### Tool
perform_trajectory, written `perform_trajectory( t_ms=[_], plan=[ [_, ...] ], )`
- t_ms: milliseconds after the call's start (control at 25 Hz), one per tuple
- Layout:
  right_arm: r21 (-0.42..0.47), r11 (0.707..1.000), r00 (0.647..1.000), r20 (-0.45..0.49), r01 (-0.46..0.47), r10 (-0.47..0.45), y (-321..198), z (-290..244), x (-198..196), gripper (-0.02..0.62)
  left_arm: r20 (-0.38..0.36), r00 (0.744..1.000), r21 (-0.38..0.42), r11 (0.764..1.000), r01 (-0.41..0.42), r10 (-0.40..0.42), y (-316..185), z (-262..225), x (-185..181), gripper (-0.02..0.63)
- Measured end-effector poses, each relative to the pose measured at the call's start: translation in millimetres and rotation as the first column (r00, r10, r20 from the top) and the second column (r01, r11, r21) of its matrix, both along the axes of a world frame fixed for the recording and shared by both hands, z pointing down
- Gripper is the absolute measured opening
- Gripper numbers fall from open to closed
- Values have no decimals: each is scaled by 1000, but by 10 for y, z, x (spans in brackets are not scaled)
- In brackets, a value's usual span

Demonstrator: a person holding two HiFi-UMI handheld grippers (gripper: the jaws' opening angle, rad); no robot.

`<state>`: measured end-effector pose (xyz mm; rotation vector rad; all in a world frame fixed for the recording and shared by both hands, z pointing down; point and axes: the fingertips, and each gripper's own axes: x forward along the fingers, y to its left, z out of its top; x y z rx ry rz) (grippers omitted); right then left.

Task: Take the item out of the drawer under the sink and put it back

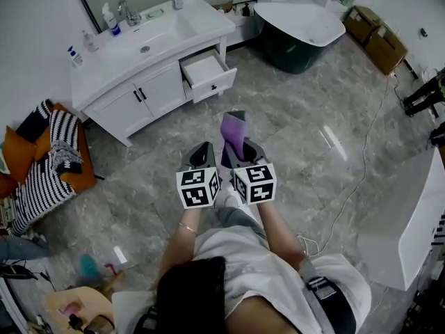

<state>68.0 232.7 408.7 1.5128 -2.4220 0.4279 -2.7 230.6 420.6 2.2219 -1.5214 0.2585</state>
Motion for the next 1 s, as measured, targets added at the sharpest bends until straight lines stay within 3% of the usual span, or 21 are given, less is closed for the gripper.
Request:
perform_trajectory(
  t_ms=[360, 1000],
  plan=[
    [-64, 998, 1000, -26, 15, -17, -537, 91, 268, 97, 23, 999, 15, 999, 30, -30, -418, -12, 288, 3],
    [-78, 993, 995, -28, 91, -93, -925, 215, 457, 98, 20, 995, -1, 995, 95, -95, -801, 96, 531, 3]
  ],
)
